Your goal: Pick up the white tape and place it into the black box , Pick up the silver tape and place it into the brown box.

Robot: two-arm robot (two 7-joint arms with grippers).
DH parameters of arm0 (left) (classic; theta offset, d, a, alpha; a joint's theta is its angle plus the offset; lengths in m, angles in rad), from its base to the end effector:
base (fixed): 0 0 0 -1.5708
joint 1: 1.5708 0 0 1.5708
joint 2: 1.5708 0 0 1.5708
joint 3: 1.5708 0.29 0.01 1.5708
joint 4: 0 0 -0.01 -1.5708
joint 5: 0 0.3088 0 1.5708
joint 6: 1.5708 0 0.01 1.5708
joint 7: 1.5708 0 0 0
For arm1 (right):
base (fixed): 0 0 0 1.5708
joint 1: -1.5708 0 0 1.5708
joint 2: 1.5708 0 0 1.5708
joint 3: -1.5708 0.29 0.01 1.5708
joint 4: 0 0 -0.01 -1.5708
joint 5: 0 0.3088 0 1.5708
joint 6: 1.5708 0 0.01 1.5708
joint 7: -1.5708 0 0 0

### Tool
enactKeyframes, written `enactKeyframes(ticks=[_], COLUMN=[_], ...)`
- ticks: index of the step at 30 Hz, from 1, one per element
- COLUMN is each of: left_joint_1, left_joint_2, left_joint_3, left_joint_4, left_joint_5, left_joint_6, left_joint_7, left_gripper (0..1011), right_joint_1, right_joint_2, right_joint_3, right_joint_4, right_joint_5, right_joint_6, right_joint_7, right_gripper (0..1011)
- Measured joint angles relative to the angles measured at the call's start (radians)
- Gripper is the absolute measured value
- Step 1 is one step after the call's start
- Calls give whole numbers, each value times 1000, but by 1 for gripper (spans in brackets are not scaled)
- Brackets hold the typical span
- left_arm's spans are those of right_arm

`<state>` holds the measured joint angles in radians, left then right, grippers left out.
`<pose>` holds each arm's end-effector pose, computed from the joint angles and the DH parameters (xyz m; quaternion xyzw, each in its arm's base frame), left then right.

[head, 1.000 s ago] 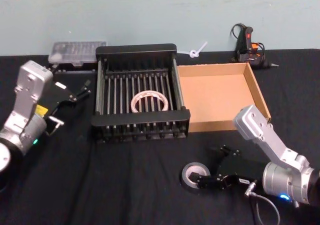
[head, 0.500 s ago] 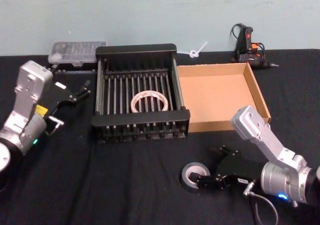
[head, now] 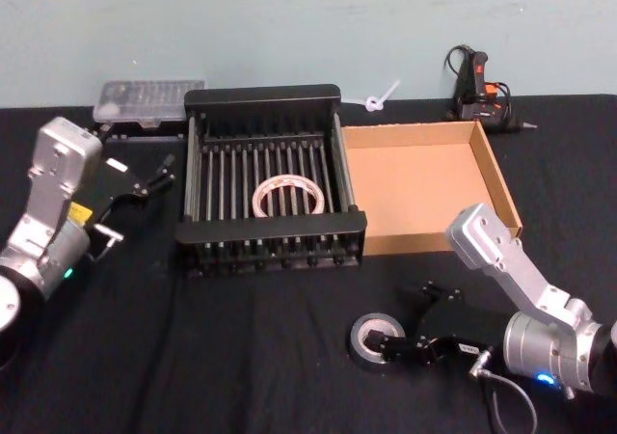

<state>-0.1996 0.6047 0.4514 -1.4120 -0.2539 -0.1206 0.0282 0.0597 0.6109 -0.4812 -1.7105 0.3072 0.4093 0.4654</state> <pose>0.3581 0.0827 -0.3022 0.1415 -0.1325 0.5799 0.7913 0.3065 -0.0240 -0.2821 -0.2665 0.0834 -0.3168 0.9065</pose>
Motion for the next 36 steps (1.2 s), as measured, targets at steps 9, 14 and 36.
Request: enactKeyframes(ticks=[9,14,36], left_joint_1=[0,0,0], left_joint_2=[0,0,0], left_joint_3=[0,0,0], left_joint_4=[0,0,0], left_joint_5=[0,0,0], left_joint_6=[0,0,0], left_joint_7=[0,0,0], left_gripper=[1001,1001,1002], right_joint_1=[-1,-1,-1], right_joint_2=[0,0,0], right_joint_3=[0,0,0], right_joint_4=[-1,-1,-1], right_joint_5=[0,0,1], right_joint_6=[-1,-1,-1], right_joint_7=[0,0,0], right_gripper=[685,543,148])
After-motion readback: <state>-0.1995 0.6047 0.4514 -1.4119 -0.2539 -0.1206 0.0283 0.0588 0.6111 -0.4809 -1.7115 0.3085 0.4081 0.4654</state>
